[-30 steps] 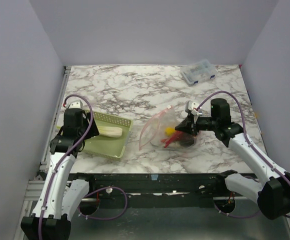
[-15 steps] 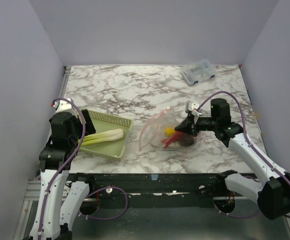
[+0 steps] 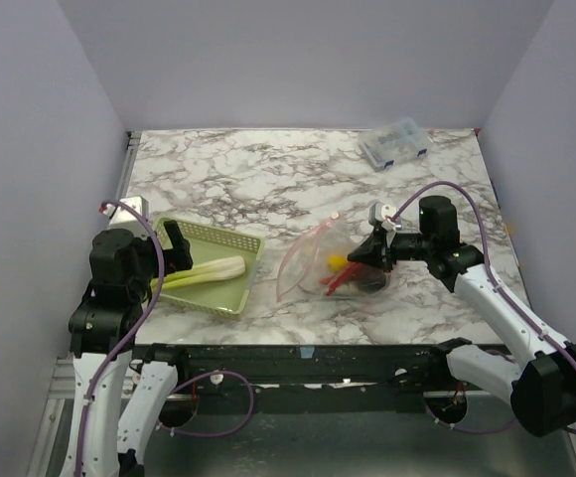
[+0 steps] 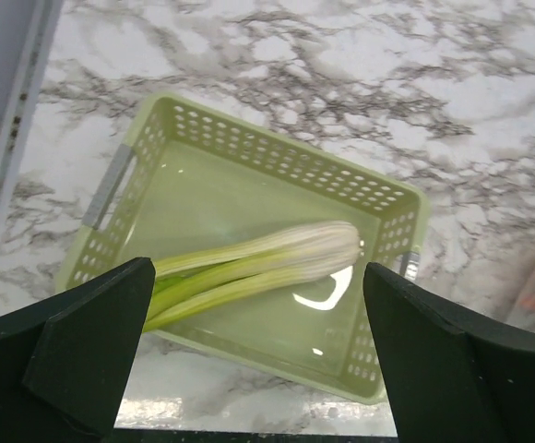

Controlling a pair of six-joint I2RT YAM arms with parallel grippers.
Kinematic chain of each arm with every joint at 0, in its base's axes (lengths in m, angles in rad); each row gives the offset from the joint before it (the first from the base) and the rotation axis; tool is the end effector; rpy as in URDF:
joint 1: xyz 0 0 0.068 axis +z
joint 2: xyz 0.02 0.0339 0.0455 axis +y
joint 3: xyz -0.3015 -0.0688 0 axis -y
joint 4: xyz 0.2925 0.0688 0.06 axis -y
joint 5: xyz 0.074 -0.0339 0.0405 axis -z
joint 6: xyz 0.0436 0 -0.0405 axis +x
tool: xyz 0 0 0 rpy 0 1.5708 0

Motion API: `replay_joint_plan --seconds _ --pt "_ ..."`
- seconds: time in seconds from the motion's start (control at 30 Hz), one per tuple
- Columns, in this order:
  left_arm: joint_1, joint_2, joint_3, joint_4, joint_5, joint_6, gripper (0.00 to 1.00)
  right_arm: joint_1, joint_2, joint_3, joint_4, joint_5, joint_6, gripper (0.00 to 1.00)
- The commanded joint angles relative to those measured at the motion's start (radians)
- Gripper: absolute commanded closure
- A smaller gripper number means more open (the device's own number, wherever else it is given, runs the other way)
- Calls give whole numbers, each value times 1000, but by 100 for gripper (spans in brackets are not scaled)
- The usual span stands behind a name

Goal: Open the zip-top bag and remove the fake food
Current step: Place the fake vegetable in the bin.

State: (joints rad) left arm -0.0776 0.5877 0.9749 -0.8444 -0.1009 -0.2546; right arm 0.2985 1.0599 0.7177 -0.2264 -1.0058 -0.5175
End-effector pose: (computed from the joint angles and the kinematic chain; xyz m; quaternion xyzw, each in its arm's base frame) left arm 0.1226 -0.0051 0.3949 -0.1015 0.8422 -0.0450 0.5276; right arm 0.2284 0.1088 0.2825 -0.5174 0.6135 0.3742 0.4646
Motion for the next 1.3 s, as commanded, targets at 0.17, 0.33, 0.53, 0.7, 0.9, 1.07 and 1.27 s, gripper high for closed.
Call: replay_joint_plan --seconds 0.17,0.33,0.53,0.7,0.9,1.07,1.27 --pt "6 -61 -97 215 625 -146 1 -12 -3 -12 -22 -50 -26 100" --pt "-10 -69 -172 395 855 -307 2 -13 1 -12 -32 -60 -38 100" --pt "-247 -70 -218 445 722 -337 4 -16 6 -11 -44 -71 -51 100" --pt "-453 -5 -231 489 590 -365 8 -22 10 -11 -54 -86 -62 100" --pt "-596 88 -209 513 447 -365 16 -27 11 -12 -62 -93 -70 100" --pt "-670 163 -195 513 345 -320 33 -29 13 -10 -67 -100 -77 100" --pt "-720 255 -156 500 276 -291 52 -29 13 -11 -73 -112 -82 100"
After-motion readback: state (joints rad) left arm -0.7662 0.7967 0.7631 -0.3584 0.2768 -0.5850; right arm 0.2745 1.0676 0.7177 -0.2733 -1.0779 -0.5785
